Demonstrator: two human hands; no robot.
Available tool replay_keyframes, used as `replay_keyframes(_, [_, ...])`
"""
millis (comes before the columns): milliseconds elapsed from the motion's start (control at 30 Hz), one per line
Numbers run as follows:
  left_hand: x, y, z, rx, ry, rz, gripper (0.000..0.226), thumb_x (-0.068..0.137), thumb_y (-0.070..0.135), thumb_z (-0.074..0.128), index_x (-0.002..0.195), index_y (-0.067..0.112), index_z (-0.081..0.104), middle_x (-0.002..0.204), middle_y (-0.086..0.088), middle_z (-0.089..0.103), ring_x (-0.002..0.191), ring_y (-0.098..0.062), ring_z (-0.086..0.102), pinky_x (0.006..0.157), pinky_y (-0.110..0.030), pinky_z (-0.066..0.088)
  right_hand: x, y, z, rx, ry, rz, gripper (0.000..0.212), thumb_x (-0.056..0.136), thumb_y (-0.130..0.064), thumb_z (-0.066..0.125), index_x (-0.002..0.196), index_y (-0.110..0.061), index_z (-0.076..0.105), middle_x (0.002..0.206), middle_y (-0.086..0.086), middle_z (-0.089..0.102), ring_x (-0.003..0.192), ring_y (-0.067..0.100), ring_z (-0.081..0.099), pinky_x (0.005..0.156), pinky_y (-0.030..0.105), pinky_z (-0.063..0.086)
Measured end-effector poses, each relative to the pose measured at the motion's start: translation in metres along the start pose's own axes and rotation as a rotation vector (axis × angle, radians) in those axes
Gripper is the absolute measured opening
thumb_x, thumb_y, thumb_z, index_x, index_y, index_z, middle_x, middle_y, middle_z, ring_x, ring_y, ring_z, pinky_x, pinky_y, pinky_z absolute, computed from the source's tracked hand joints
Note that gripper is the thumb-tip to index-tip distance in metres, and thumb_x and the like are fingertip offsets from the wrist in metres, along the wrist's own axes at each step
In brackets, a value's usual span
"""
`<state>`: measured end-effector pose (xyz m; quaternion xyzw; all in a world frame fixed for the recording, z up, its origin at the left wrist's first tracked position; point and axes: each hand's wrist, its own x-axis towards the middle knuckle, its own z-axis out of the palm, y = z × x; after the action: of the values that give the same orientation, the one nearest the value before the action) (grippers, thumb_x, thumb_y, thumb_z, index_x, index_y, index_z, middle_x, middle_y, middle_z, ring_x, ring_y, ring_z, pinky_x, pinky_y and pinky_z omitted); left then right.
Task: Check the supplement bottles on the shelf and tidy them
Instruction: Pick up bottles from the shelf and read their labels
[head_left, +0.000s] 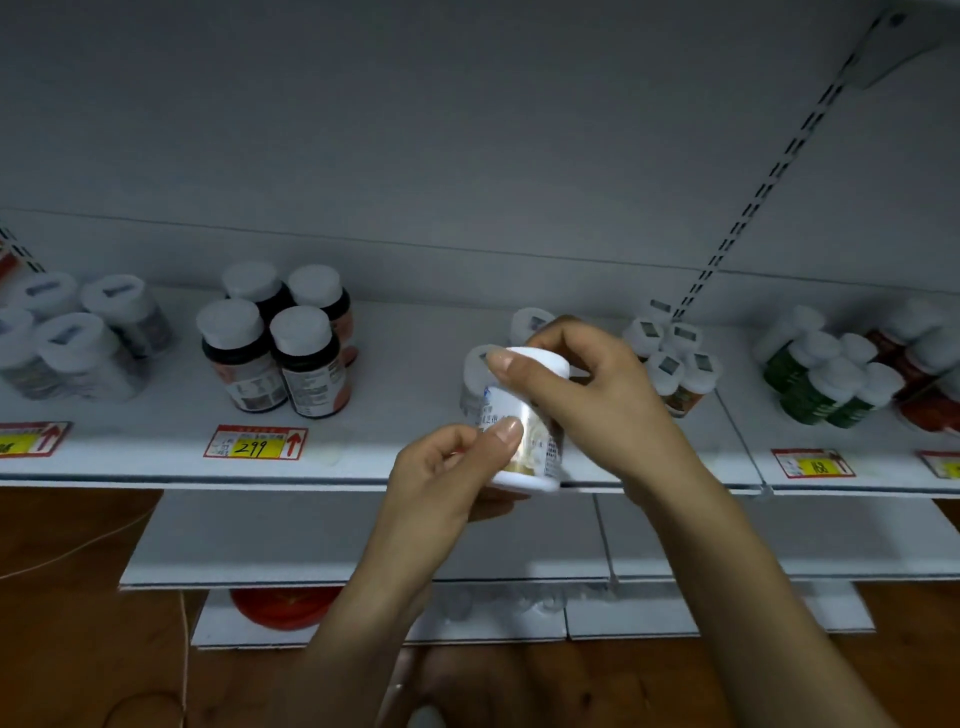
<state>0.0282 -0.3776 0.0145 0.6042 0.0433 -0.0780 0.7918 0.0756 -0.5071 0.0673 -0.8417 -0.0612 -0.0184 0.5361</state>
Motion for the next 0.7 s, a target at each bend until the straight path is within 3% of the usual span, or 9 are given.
replay_keyframes(100, [0.0, -0.002, 0.016, -0.076, -0.041, -0.037, 0.052, 0.065, 0.05, 0.064, 0.097, 0.009, 0.071, 0.09, -0.01, 0.075, 0.083, -0.02, 0.072, 0.073, -0.028, 0.057, -0.009, 0.004, -0.023, 0.192, -0.086, 0.027, 0.015, 0.085, -0.026, 0.071, 0.094, -0.015, 0.067, 0.092, 0.008, 0.069, 0.073, 0.009, 0.063, 0.063, 0.024, 0.052])
replay_keyframes(167, [0.0, -0.007, 0.029, -0.114, -0.095, -0.056, 0.046, 0.069, 0.042, 0.063, 0.105, 0.013, 0.069, 0.099, -0.007, 0.074, 0.092, -0.019, 0.071, 0.079, -0.027, 0.056, -0.022, 0.012, -0.043, 0.243, -0.113, -0.029, 0.025, 0.08, -0.016, 0.076, 0.103, -0.018, 0.068, 0.101, 0.003, 0.07, 0.088, 0.01, 0.067, 0.073, 0.023, 0.054])
replay_keyframes(267, [0.0, -0.014, 0.056, -0.168, -0.23, -0.152, 0.037, 0.081, 0.036, 0.067, 0.115, 0.021, 0.067, 0.114, -0.005, 0.071, 0.104, -0.019, 0.068, 0.092, -0.031, 0.053, -0.052, 0.03, -0.076, 0.058, -0.005, -0.194, 0.039, 0.073, -0.016, 0.078, 0.108, -0.024, 0.064, 0.114, -0.008, 0.065, 0.109, 0.012, 0.063, 0.089, 0.033, 0.053])
replay_keyframes(400, [-0.005, -0.025, 0.121, -0.178, -0.389, -0.279, 0.062, 0.068, 0.053, 0.063, 0.12, 0.019, 0.063, 0.115, -0.014, 0.069, 0.109, -0.025, 0.066, 0.096, -0.039, 0.051, -0.11, 0.056, -0.131, -0.163, 0.137, -0.261, 0.062, 0.075, -0.018, 0.078, 0.129, -0.031, 0.048, 0.129, -0.017, 0.052, 0.123, 0.007, 0.051, 0.1, 0.031, 0.047])
replay_keyframes(500, [-0.022, -0.045, 0.19, -0.045, -0.497, -0.285, 0.044, 0.073, 0.04, 0.07, 0.112, 0.019, 0.065, 0.109, -0.009, 0.072, 0.1, -0.022, 0.069, 0.084, -0.035, 0.054, -0.17, 0.077, -0.181, -0.129, 0.211, -0.149, 0.073, 0.076, -0.035, 0.079, 0.135, -0.043, 0.036, 0.135, -0.029, 0.043, 0.13, 0.001, 0.044, 0.104, 0.021, 0.041])
replay_keyframes(567, [-0.041, -0.063, 0.237, -0.012, -0.544, -0.286, 0.033, 0.07, 0.032, 0.078, 0.1, 0.02, 0.069, 0.1, -0.007, 0.074, 0.089, -0.019, 0.071, 0.083, -0.036, 0.052, -0.216, 0.092, -0.215, 0.007, 0.345, 0.008, 0.073, 0.075, -0.047, 0.075, 0.137, -0.045, 0.036, 0.139, -0.024, 0.044, 0.132, 0.001, 0.042, 0.106, 0.027, 0.04])
replay_keyframes(633, [-0.066, -0.082, 0.284, 0.016, -0.61, -0.294, 0.033, 0.07, 0.029, 0.078, 0.1, 0.019, 0.068, 0.101, -0.007, 0.074, 0.086, -0.018, 0.072, 0.087, -0.037, 0.053, -0.262, 0.108, -0.25, 0.122, 0.483, 0.197, 0.072, 0.07, -0.054, 0.066, 0.137, -0.042, 0.041, 0.14, -0.015, 0.047, 0.131, 0.005, 0.044, 0.104, 0.034, 0.044])
replay_keyframes(700, [-0.094, -0.101, 0.329, 0.065, -0.695, -0.292, 0.04, 0.068, 0.033, 0.074, 0.104, 0.019, 0.068, 0.104, -0.006, 0.073, 0.091, -0.02, 0.071, 0.089, -0.034, 0.054, -0.305, 0.124, -0.283, 0.259, 0.536, 0.332, 0.065, 0.071, -0.052, 0.063, 0.132, -0.035, 0.051, 0.132, -0.007, 0.057, 0.123, 0.012, 0.055, 0.094, 0.033, 0.051])
